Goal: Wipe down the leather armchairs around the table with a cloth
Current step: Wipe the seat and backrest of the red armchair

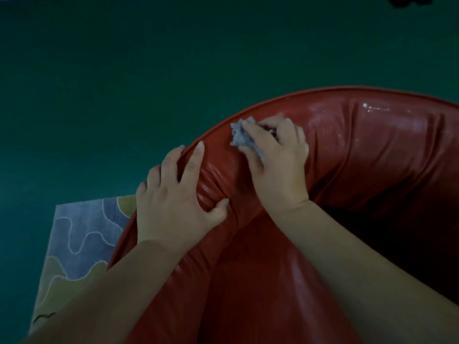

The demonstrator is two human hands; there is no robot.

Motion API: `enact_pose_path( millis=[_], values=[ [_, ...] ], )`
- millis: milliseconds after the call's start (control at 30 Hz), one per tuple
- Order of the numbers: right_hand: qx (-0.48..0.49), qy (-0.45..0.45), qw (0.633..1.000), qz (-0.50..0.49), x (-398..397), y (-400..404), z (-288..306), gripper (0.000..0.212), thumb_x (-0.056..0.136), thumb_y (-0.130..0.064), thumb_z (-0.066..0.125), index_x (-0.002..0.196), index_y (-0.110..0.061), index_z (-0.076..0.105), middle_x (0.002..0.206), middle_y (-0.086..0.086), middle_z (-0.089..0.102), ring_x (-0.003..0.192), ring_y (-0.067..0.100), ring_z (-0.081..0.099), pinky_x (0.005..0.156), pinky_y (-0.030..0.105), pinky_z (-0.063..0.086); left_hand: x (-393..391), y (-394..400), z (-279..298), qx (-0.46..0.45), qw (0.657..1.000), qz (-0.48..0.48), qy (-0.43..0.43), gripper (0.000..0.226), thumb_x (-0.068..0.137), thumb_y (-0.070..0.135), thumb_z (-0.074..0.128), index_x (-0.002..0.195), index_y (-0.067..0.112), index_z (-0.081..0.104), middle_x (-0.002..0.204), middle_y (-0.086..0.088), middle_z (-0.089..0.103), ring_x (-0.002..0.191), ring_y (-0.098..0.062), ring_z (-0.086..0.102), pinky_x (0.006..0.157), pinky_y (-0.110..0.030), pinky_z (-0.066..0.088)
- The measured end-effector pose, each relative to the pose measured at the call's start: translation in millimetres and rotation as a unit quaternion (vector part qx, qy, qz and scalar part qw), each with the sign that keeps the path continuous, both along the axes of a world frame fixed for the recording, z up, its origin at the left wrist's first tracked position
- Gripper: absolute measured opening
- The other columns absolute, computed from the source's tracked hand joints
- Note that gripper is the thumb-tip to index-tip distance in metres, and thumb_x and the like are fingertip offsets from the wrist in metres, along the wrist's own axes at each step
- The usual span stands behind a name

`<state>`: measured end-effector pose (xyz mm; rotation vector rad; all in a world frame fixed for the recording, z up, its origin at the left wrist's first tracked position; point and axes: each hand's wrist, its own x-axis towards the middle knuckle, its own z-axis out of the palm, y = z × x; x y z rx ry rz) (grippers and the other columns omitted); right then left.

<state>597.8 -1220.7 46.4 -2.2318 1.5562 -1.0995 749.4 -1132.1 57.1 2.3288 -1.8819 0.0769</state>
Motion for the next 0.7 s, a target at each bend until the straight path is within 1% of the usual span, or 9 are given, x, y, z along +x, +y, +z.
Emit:
enact_pose_path(
  millis=[67,100,167,267,367,467,567,633,700],
  values=[
    [-0.011,0.008,1.0,0.012,1,1,2,0.037,0.081,-0.045,0.066,0.111,-0.024,0.07,0.103,0.004,0.055,0.095,0.023,0.047,0.078,0.036,0.036,0,0,0,-0.003,1.0,-0.002,0.001,0.098,0.063,0.071,0.053,0.148,0.028,0.03,0.145,-0.007,0.038,0.114,-0.033,0.047,0.087,-0.047,0.042],
    [-0.014,0.002,1.0,0.014,1,-3,3,0.036,0.079,-0.047,0.067,0.106,-0.023,0.071,0.099,0.004,0.055,0.092,0.022,0.048,0.076,0.035,0.036,0,0,0,-0.002,1.0,-0.001,0.001,0.098,0.062,0.071,0.053,0.148,0.029,0.03,0.145,-0.007,0.038,0.114,-0.033,0.047,0.088,-0.047,0.042],
    [-0.027,-0.021,0.999,0.012,4,-16,11,0.03,0.08,-0.044,0.068,0.094,-0.019,0.071,0.091,0.004,0.057,0.085,0.023,0.05,0.072,0.037,0.041,0,0,-1,0.0,1.0,0.001,0.002,0.099,0.062,0.071,0.052,0.148,0.029,0.029,0.145,-0.006,0.037,0.114,-0.032,0.047,0.088,-0.046,0.042],
    [-0.051,-0.022,0.998,0.013,15,-35,22,0.024,0.081,-0.039,0.069,0.085,-0.015,0.068,0.088,0.006,0.055,0.083,0.024,0.049,0.07,0.035,0.038,-1,0,-1,-0.001,1.0,0.0,0.0,0.099,0.063,0.072,0.053,0.148,0.029,0.029,0.145,-0.006,0.037,0.115,-0.032,0.046,0.089,-0.046,0.041],
    [-0.051,0.029,0.998,0.013,18,-23,11,0.024,0.081,-0.038,0.069,0.087,-0.015,0.068,0.09,0.008,0.053,0.084,0.029,0.048,0.068,0.037,0.038,-1,0,-1,0.0,1.0,-0.001,0.003,0.098,0.063,0.072,0.053,0.148,0.029,0.028,0.146,-0.005,0.036,0.118,-0.031,0.045,0.091,-0.046,0.041],
    [-0.016,-0.007,1.0,0.01,-3,14,-15,0.024,0.084,-0.035,0.067,0.094,-0.013,0.068,0.091,0.008,0.052,0.081,0.027,0.046,0.069,0.042,0.044,0,0,0,-0.001,1.0,0.002,0.001,0.099,0.062,0.072,0.052,0.148,0.03,0.028,0.146,-0.004,0.036,0.118,-0.031,0.046,0.091,-0.046,0.041],
    [0.005,-0.03,0.999,0.015,-19,36,-24,0.026,0.085,-0.034,0.066,0.098,-0.012,0.068,0.093,0.008,0.051,0.083,0.023,0.046,0.073,0.044,0.044,0,0,-1,0.002,1.0,0.002,-0.001,0.099,0.063,0.072,0.053,0.149,0.03,0.026,0.146,-0.004,0.035,0.119,-0.031,0.045,0.092,-0.046,0.04],
    [-0.002,-0.054,0.999,0.002,-14,23,-12,0.031,0.084,-0.037,0.065,0.104,-0.013,0.069,0.095,0.01,0.051,0.085,0.026,0.05,0.075,0.044,0.045,0,0,-1,0.002,1.0,0.002,-0.002,0.1,0.063,0.072,0.053,0.149,0.031,0.024,0.146,-0.004,0.034,0.119,-0.031,0.044,0.092,-0.045,0.04],
    [-0.027,-0.066,0.997,-0.021,2,-5,7,0.039,0.084,-0.046,0.062,0.11,-0.017,0.068,0.096,0.012,0.052,0.087,0.028,0.052,0.076,0.041,0.046,0,0,-2,-0.002,1.0,0.002,-0.002,0.099,0.063,0.072,0.054,0.148,0.031,0.025,0.146,-0.004,0.035,0.117,-0.031,0.045,0.091,-0.046,0.04]
  ],
)
